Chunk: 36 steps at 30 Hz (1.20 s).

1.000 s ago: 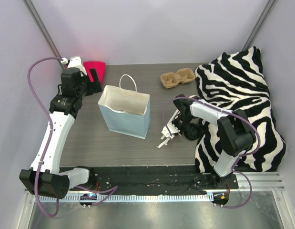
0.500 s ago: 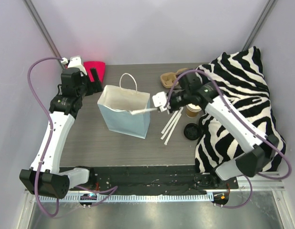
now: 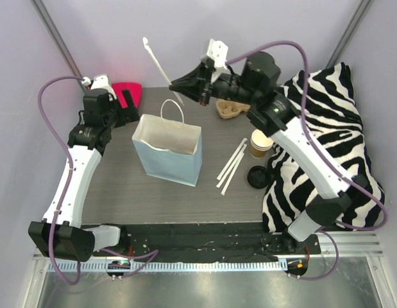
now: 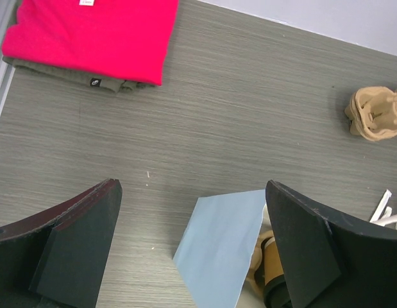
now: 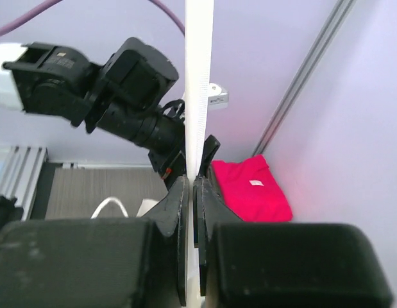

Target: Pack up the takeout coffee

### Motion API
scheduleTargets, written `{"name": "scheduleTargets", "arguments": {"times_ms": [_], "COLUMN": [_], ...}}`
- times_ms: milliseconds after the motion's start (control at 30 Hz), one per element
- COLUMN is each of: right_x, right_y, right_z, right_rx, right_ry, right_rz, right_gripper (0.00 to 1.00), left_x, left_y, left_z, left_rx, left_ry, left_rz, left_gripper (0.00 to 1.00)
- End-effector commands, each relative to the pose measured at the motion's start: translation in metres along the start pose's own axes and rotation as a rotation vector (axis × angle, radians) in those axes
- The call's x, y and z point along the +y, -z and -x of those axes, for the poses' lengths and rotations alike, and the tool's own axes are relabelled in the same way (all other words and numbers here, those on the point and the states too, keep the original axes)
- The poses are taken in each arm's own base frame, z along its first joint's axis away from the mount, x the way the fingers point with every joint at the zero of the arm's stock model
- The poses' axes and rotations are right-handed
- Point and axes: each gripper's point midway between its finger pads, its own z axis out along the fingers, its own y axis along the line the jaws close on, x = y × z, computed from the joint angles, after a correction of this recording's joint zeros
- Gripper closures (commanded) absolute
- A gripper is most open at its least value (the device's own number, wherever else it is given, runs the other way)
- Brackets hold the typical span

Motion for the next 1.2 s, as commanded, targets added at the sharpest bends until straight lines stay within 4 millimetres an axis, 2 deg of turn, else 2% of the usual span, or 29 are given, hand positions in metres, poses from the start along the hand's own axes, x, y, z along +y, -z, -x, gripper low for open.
{"name": "scheduleTargets", "arguments": {"times_ms": [0, 33, 100, 133, 200, 233, 300, 333, 400, 500, 600, 733, 800, 933, 1000, 1033, 1100, 1167], "right_x": [-0.006, -0.002, 0.004, 0.013, 0.025, 0.035, 0.04, 0.045, 0.05, 0.061, 0.068, 0.071, 0.071, 0.072, 0.072, 0.071, 0.067, 0.065], "right_y": [-0.043, -0.047, -0.05, -0.051, -0.051, -0.049, -0.047, -0.044, -0.042, -0.033, -0.025, -0.019, -0.016, -0.011, -0.009, -0.009, -0.01, -0.011], "right_z": [-0.02, -0.021, -0.038, -0.056, -0.076, -0.096, -0.111, -0.127, -0.138, -0.17, -0.189, -0.191, -0.192, -0.189, -0.185, -0.182, -0.172, -0.163], "right_rx": [-0.02, -0.018, 0.024, 0.059, 0.089, 0.126, 0.149, 0.18, 0.202, 0.267, 0.305, 0.332, 0.351, 0.37, 0.373, 0.371, 0.356, 0.34], "right_ry": [-0.197, -0.212, -0.241, -0.265, -0.262, -0.253, -0.246, -0.246, -0.252, -0.265, -0.246, -0.246, -0.242, -0.227, -0.218, -0.215, -0.207, -0.211], "right_rz": [-0.031, -0.021, -0.007, 0.011, 0.035, 0.047, 0.051, 0.051, 0.056, 0.063, 0.071, 0.078, 0.075, 0.083, 0.086, 0.083, 0.079, 0.072], "right_gripper": [0.99, 0.99, 0.99, 0.99, 0.99, 0.99, 0.99, 0.99, 0.99, 0.99, 0.99, 0.99, 0.95, 0.67, 0.6, 0.53, 0.51, 0.49], "left_x": [0.001, 0.003, 0.009, 0.011, 0.014, 0.014, 0.017, 0.017, 0.018, 0.017, 0.018, 0.018, 0.018, 0.017, 0.018, 0.018, 0.018, 0.02], "left_y": [0.01, 0.011, 0.012, 0.015, 0.014, 0.014, 0.016, 0.015, 0.016, 0.016, 0.016, 0.016, 0.016, 0.015, 0.016, 0.015, 0.018, 0.016], "left_z": [0.028, 0.029, 0.03, 0.032, 0.03, 0.029, 0.028, 0.028, 0.027, 0.025, 0.025, 0.024, 0.023, 0.021, 0.021, 0.02, 0.023, 0.017], "left_rx": [-0.071, -0.074, -0.08, -0.089, -0.087, -0.084, -0.081, -0.08, -0.08, -0.075, -0.073, -0.068, -0.066, -0.058, -0.057, -0.051, -0.05, -0.01], "left_ry": [0.052, 0.052, 0.057, 0.06, 0.068, 0.07, 0.072, 0.073, 0.073, 0.075, 0.077, 0.073, 0.071, 0.07, 0.062, 0.055, 0.051, 0.051], "left_rz": [0.003, 0.009, 0.025, 0.025, 0.029, 0.03, 0.035, 0.035, 0.032, 0.027, 0.025, 0.027, 0.023, 0.019, 0.018, 0.018, 0.016, 0.023], "left_gripper": [0.0, 0.0, 0.0, 0.0, 0.0, 0.0, 0.0, 0.0, 0.0, 0.0, 0.0, 0.0, 0.0, 0.0, 0.0, 0.0, 0.0, 0.0]}}
